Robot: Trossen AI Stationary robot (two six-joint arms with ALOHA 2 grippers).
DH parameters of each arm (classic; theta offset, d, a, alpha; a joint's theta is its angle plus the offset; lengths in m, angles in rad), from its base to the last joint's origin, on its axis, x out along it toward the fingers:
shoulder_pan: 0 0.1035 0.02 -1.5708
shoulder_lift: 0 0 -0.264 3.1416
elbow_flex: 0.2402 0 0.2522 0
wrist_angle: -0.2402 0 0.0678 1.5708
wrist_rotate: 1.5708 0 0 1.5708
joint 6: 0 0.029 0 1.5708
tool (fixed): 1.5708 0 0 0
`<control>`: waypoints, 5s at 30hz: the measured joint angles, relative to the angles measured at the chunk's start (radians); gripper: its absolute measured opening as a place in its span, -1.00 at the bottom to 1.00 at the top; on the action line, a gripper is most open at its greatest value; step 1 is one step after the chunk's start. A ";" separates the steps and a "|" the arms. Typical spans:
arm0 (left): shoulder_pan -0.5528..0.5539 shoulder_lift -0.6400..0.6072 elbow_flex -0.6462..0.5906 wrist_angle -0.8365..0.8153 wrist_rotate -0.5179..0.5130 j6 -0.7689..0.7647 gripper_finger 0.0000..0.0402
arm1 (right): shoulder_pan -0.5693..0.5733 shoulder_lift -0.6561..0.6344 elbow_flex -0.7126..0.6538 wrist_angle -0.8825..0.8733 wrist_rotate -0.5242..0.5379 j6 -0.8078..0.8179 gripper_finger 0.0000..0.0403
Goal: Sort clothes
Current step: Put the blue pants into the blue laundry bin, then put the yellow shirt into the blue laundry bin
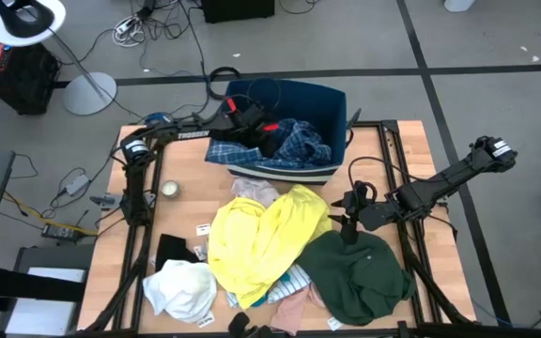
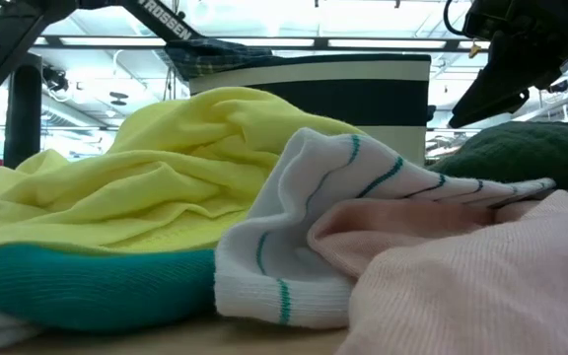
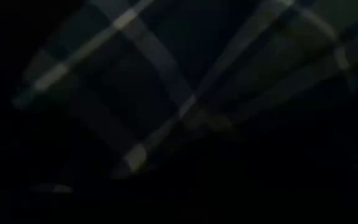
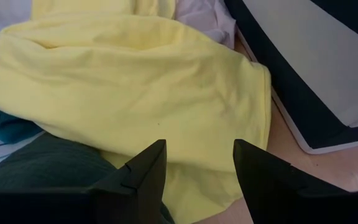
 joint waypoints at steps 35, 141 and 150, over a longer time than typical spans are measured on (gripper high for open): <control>-0.078 -0.037 0.888 -0.979 -0.026 0.189 -0.22 | 0.000 0.000 0.000 -0.013 -0.001 0.000 -0.07; -0.561 -1.407 -1.025 0.187 -0.399 0.006 -0.22 | -0.170 0.463 0.172 0.490 -0.224 -0.374 -0.07; -0.560 -1.402 -1.025 0.184 -0.399 0.007 -0.22 | -0.189 0.731 0.423 0.481 -0.305 -0.526 -0.03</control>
